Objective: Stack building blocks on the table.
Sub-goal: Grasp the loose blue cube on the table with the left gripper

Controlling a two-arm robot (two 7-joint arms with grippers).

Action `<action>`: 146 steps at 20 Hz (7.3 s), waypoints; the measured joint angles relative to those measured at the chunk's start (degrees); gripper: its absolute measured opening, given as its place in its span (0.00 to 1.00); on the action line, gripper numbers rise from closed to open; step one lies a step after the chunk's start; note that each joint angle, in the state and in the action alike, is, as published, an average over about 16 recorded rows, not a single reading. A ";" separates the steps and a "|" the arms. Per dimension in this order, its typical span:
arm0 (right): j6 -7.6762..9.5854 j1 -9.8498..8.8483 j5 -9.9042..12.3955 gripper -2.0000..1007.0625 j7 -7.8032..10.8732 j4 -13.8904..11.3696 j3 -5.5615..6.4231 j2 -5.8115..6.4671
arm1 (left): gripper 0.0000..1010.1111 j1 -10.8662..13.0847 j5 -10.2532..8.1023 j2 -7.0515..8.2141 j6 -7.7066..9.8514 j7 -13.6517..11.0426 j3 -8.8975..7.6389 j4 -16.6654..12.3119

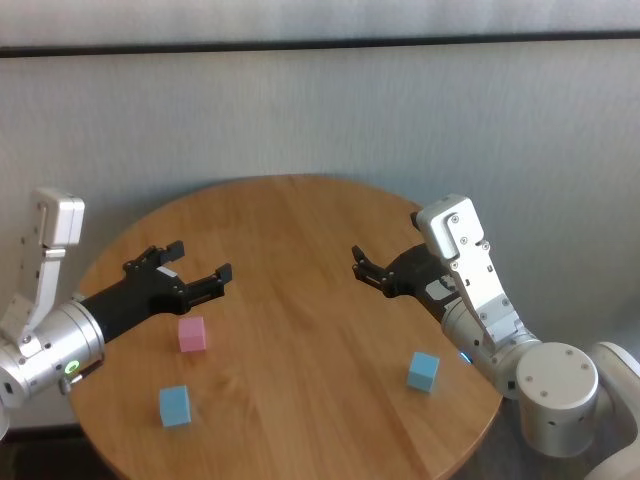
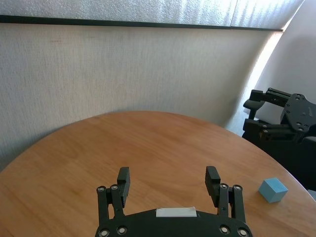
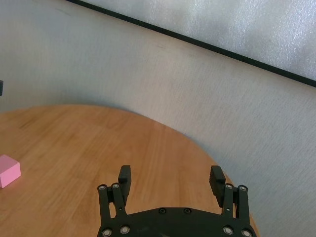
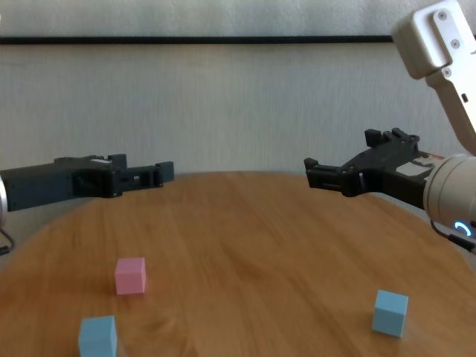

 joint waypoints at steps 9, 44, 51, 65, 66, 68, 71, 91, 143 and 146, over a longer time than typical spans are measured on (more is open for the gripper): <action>0.00 0.00 0.00 0.99 0.00 0.00 0.00 0.00 | 0.99 0.00 0.00 0.00 0.00 0.00 0.00 0.00; 0.00 0.00 0.00 0.99 0.00 0.00 0.00 0.00 | 0.99 9.05 -5.06 7.89 9.30 0.05 0.25 -14.02; 0.00 0.00 0.00 0.99 0.00 0.00 0.00 0.00 | 0.99 12.32 -3.63 10.17 14.15 6.41 0.88 -19.80; 0.00 0.00 0.00 0.99 0.00 0.00 0.00 0.00 | 0.99 16.15 1.09 8.78 22.63 18.17 0.12 -24.63; 0.00 0.00 0.00 0.99 0.00 0.00 0.00 0.00 | 0.99 16.28 1.32 8.54 23.28 18.83 0.00 -24.75; 0.00 0.00 0.00 0.99 0.00 0.00 0.00 0.00 | 0.99 16.44 1.71 7.92 24.57 20.16 -0.21 -24.93; 0.00 0.00 0.00 0.99 0.00 0.00 0.00 0.00 | 0.99 16.39 2.17 6.74 26.35 21.71 -0.37 -24.97; 0.00 0.00 0.00 0.99 0.00 0.00 0.00 0.00 | 0.99 15.31 4.83 0.19 34.26 28.18 -0.87 -22.88; 0.00 0.00 0.00 0.99 0.00 0.00 0.00 0.00 | 0.63 10.78 7.89 -3.98 40.79 26.97 -0.70 -17.46; 0.00 0.00 0.00 0.99 0.00 0.00 0.00 0.00 | 0.57 10.81 7.87 -4.00 40.58 26.74 -0.73 -17.49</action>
